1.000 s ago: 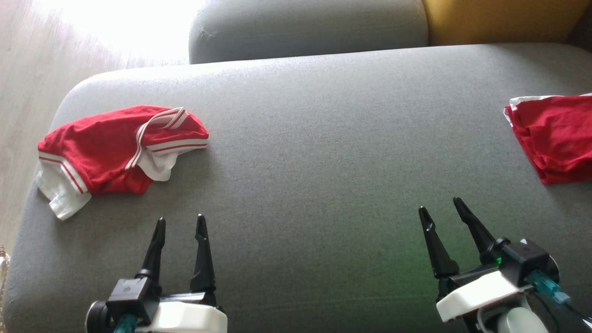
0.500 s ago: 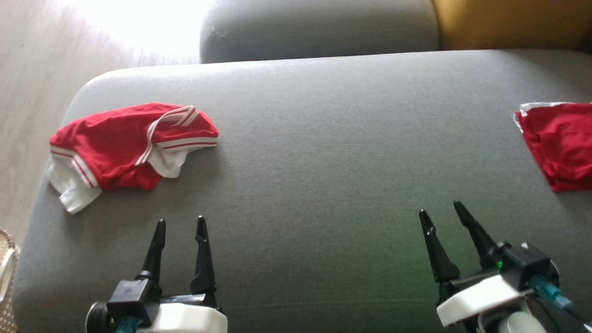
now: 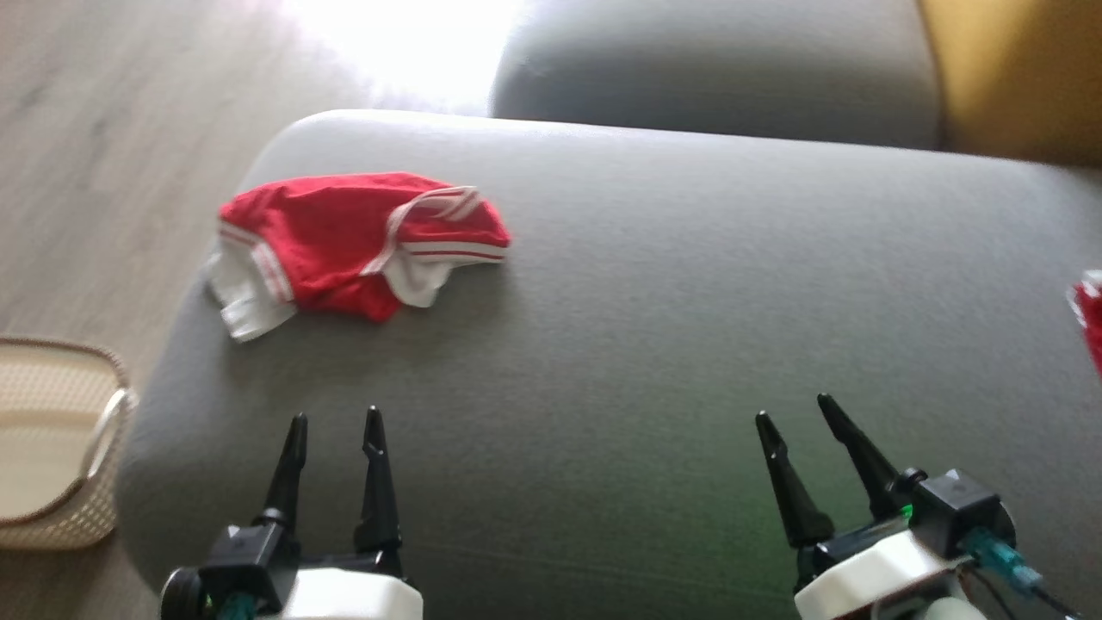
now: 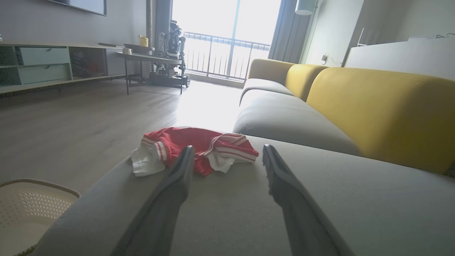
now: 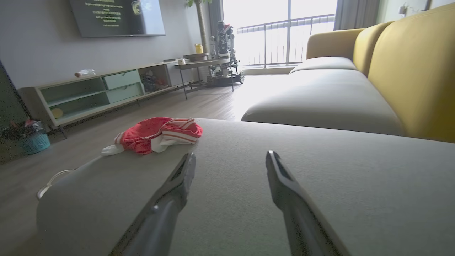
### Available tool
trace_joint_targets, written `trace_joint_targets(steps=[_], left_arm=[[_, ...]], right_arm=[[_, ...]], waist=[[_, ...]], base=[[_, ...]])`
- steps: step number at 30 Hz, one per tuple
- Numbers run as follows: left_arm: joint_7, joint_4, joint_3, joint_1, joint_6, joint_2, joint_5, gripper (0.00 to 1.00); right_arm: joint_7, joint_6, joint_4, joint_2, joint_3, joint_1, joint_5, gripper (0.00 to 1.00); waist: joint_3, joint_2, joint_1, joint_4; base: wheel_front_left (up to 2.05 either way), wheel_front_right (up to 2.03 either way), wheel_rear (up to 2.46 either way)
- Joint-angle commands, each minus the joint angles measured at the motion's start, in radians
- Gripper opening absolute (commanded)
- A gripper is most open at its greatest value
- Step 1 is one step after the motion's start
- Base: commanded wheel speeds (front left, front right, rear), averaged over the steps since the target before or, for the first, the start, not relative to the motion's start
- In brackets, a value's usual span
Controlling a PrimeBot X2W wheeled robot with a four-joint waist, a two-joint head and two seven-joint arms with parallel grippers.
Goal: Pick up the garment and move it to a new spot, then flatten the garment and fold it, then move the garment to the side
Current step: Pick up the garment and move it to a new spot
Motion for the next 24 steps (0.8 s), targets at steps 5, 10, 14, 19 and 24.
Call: trace_joint_targets(steps=[5,10,14,19,24], left_arm=[[-0.005,-0.039,0.038,-0.004,0.001,-0.003,-0.001,1.0],[-0.005,-0.044,0.043,0.005,-0.002,-0.003,-0.003,1.0],[-0.005,-0.047,0.046,0.008,-0.002,-0.003,-0.006,1.0],[-0.005,-0.054,0.05,-0.015,0.0,-0.003,-0.005,1.0],[-0.005,-0.055,0.063,-0.101,-0.012,-0.003,-0.023,1.0]], right_arm=[[-0.009,0.0,-0.042,0.001,0.035,0.006,0.013,1.0],[-0.009,0.0,-0.045,0.001,0.035,0.011,0.015,1.0],[-0.009,0.0,-0.046,0.001,0.04,0.01,0.014,1.0],[-0.009,0.0,-0.053,0.001,0.038,0.002,0.001,1.0],[-0.009,0.0,-0.066,0.001,0.031,-0.024,-0.024,1.0]], waist=[[-0.018,0.0,0.0,0.092],[-0.017,0.0,0.0,0.129],[-0.008,0.0,0.0,0.135],[0.036,0.0,0.0,0.118],[0.114,0.0,0.0,0.091]], base=[[0.0,0.0,0.0],[0.0,0.0,0.0],[0.0,0.0,0.0],[0.0,0.0,0.0],[0.0,0.0,0.0]])
